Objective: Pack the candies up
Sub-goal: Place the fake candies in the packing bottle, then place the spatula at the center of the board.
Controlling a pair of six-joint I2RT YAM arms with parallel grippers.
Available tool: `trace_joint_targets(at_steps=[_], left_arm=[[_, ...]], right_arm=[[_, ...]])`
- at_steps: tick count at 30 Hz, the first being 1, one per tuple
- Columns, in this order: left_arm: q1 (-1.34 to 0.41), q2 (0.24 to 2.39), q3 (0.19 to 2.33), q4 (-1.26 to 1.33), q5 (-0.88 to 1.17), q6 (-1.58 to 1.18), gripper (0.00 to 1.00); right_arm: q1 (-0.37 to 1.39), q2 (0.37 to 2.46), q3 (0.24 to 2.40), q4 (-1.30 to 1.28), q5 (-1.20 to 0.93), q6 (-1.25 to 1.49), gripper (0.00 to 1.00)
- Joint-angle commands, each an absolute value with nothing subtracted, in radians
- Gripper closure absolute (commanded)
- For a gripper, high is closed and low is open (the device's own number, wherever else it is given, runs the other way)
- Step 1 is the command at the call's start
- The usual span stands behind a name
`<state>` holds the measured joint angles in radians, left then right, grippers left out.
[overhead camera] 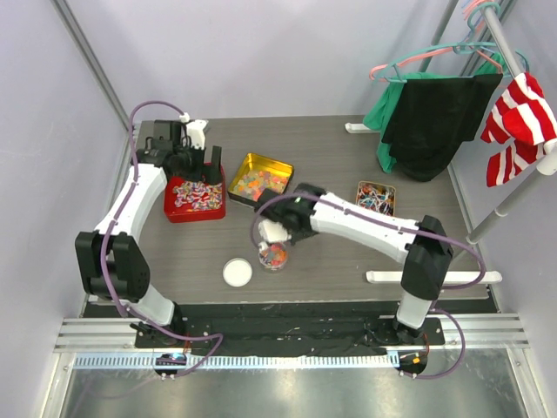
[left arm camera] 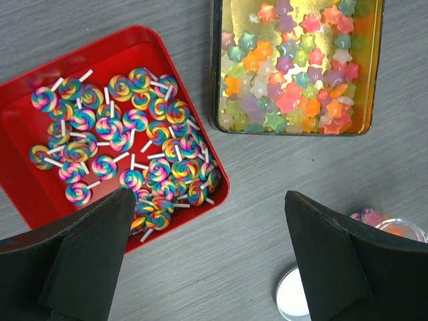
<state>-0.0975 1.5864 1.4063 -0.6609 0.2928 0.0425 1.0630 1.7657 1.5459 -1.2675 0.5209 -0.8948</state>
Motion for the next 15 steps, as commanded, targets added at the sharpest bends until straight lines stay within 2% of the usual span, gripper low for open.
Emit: trace_joint_targets(at_steps=[1, 4, 10, 15], left_arm=[[-0.086, 1.516, 1.375, -0.612, 0.325, 0.080, 0.02], [-0.080, 1.499, 1.353, -0.611, 0.337, 0.094, 0.01], [-0.057, 1.479, 1.313, -0.610, 0.367, 0.109, 0.00], [-0.038, 1.450, 1.295, -0.630, 0.368, 0.133, 0.00]], right_arm=[[0.858, 1.704, 1.637, -1.231, 0.382, -0.842, 0.99], [0.748, 1.706, 1.576, -1.083, 0.316, -0.763, 0.99], [0.664, 1.723, 1.412, -0.813, 0.243, -0.654, 0.99], [0.582, 1.822, 1.402, -0.655, 0.216, -0.577, 0.99]])
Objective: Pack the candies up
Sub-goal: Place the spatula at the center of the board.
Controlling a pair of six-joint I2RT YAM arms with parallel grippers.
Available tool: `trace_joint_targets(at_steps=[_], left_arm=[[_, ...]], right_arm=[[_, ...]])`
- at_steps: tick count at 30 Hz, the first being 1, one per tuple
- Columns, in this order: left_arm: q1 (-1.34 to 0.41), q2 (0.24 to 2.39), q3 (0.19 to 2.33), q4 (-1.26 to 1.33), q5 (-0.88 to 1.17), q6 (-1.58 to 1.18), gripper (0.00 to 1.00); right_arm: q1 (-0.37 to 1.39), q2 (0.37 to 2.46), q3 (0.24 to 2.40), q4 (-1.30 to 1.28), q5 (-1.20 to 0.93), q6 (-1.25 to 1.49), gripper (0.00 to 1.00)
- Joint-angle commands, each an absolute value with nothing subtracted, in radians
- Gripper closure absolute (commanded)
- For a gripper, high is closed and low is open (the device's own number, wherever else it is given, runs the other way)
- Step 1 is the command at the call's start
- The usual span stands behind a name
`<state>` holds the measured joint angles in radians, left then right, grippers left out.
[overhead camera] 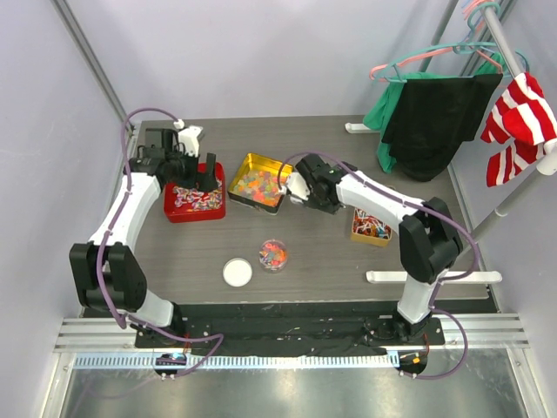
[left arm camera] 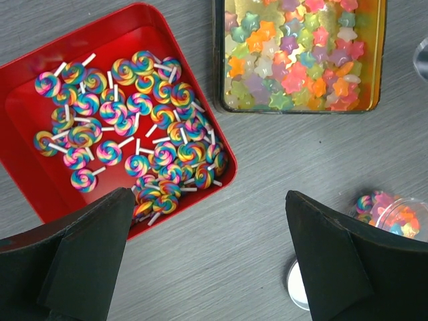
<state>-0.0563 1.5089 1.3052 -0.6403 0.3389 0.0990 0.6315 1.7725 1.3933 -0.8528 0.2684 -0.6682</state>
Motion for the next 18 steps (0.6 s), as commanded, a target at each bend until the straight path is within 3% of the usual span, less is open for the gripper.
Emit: trace_joint_targets(at_steps=[1, 14, 18], left_arm=[[-0.034, 1.445, 1.290, -0.630, 0.371, 0.138, 0.00], [-0.005, 1.344, 1.154, -0.635, 0.416, 0.198, 0.00], [-0.005, 1.324, 1.123, -0.693, 0.483, 0.285, 0.00]], right_arm=[[0.569, 1.836, 1.407, -0.638, 0.209, -0.572, 0.99], [0.462, 1.979, 1.422, -0.506, 0.189, -0.551, 0.99], [0.460, 2.002, 1.434, -0.496, 0.175, -0.537, 0.88]])
